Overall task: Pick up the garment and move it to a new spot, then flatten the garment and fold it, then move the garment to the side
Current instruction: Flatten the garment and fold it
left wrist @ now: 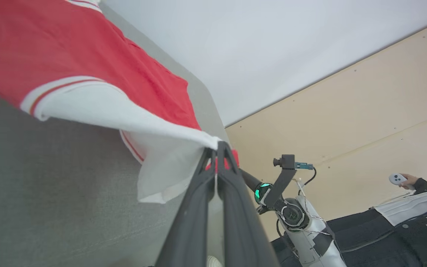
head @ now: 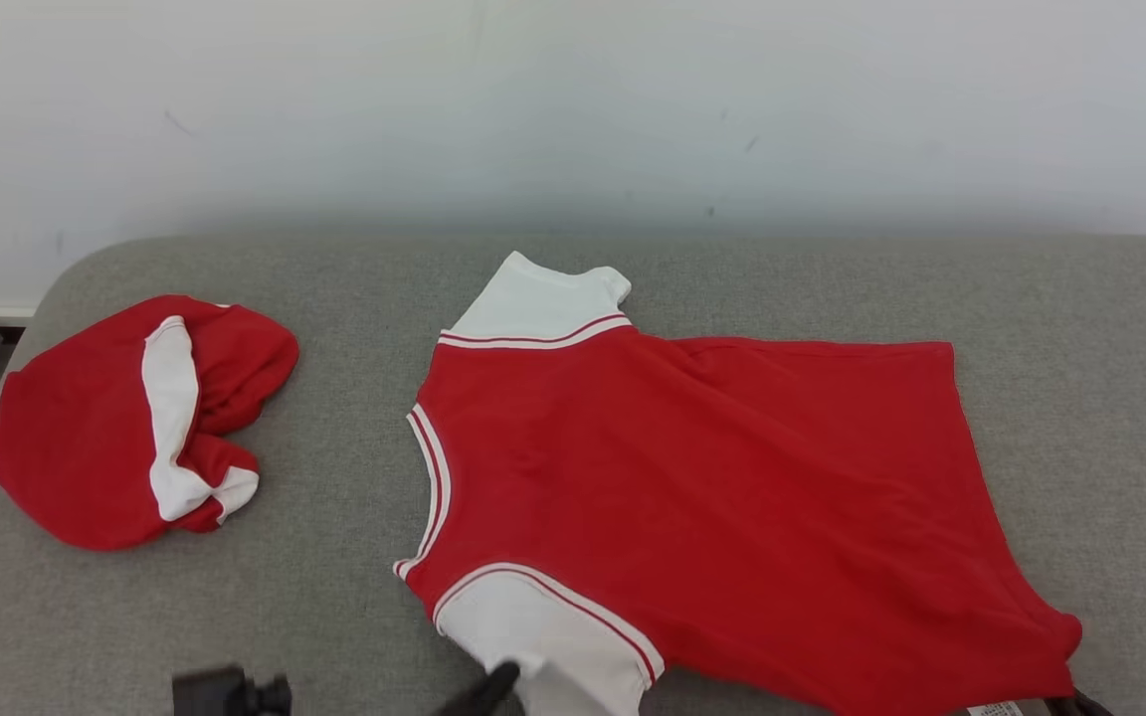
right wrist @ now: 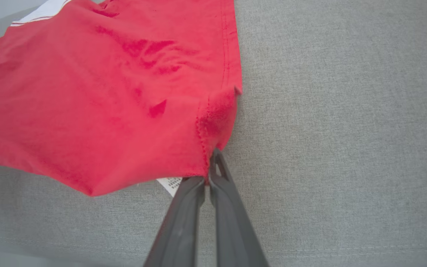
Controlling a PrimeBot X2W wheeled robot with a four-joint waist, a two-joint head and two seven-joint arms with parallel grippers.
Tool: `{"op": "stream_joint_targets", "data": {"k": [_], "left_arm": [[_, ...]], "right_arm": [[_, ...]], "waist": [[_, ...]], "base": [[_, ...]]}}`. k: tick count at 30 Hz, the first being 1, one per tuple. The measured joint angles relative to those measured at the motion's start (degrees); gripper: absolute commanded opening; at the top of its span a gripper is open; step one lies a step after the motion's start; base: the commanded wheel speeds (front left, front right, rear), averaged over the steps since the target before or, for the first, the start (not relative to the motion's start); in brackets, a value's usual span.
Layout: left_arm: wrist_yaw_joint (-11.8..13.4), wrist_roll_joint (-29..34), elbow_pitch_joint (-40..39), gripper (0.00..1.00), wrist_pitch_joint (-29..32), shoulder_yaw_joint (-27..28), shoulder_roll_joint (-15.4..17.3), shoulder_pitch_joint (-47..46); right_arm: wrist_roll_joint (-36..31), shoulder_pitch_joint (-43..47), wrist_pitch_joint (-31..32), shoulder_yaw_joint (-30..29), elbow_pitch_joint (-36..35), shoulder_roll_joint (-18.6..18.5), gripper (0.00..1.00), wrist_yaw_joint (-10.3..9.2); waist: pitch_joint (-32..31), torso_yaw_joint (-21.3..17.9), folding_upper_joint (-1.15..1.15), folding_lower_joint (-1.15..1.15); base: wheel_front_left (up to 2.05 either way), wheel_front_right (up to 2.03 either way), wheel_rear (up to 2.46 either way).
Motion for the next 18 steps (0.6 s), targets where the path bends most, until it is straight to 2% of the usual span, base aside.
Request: {"op": "stream_joint_targets", "data": {"k": [1,3,5,9,14,18], "left_arm": [[0.14,0.00,0.98,0.00,0.41,0.07,-0.44,-1.98],[2.24,0.51,3.47,0.00,0.48,0.53,-1.70,-5.58],[3.91,2.31,5.38,0.00,0.78,0.80,-1.85,-7.61],[5.60,3.39,8.93,0.00,2.36,0.45,-1.90,-10.68],[8.61,5.76,13.30,0.00,2.83,1.19,-2.98,-16.10],[9.96,6.50,17.15,0.00,3.33,1.33,-3.57,-20.48]], "right_arm": [[-0.59,-0.27,0.85,0.54,-0.13,-0.44,0.00,-0.23],[-2.13,-1.28,2.97,2.08,-0.18,-1.83,0.00,-0.38],[-3.59,-2.19,5.44,3.60,-0.02,-3.48,0.00,-0.38],[-6.42,-4.48,9.48,4.82,0.24,-7.21,0.00,-0.11],[-7.25,-9.61,13.56,5.34,0.40,-9.70,0.00,0.13],[-7.28,-13.17,16.00,5.97,1.07,-10.45,0.00,0.38]], "waist": [[0.15,0.03,0.00,0.00],[0.49,0.11,0.00,0.00],[0.98,0.11,0.00,0.00],[2.19,-0.03,0.00,0.00],[3.79,-0.24,0.00,0.01],[4.90,-0.21,0.00,0.01]], "base": [[0.00,0.00,0.00],[0.00,0.00,0.00],[0.00,0.00,0.00],[0.00,0.00,0.00],[0.00,0.00,0.00],[0.00,0.00,0.00]]}}
